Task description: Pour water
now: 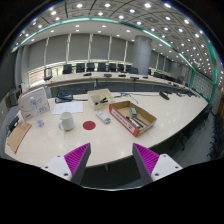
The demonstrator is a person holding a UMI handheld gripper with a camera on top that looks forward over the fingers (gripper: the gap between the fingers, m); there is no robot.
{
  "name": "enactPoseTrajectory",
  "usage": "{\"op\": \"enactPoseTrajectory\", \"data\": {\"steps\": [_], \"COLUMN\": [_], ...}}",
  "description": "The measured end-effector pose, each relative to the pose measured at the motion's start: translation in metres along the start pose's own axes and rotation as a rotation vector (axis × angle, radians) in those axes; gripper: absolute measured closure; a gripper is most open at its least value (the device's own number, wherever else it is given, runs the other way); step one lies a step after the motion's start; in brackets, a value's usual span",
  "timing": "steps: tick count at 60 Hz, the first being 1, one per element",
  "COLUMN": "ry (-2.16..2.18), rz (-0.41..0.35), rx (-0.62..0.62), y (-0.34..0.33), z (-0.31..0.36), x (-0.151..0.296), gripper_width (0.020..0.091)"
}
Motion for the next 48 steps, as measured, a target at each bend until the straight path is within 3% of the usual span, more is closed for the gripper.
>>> {"op": "enactPoseTrajectory", "data": {"steps": [9,28,48], "ry": [-0.02,-0.111,-0.056], "rz": [0.003,-0.029,-0.179], "rx": [0.06,0.241,0.365], "y": [-0.003,-0.025,-0.001], "z": [0.038,0.22,0.46], "x": [0.002,0.004,0.046], "gripper_width": [0.024,0.0237,0.0241]}}
Point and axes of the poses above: the point between the fingertips, and its own axes, seen from behind it with the camera up: z to the left, x up, y forward, the way the camera looks, the point moved 5 cm from there along -y, backward, against the way the camera looks, and after that the axes turned 13 degrees about -x, right-handed, at the moved point
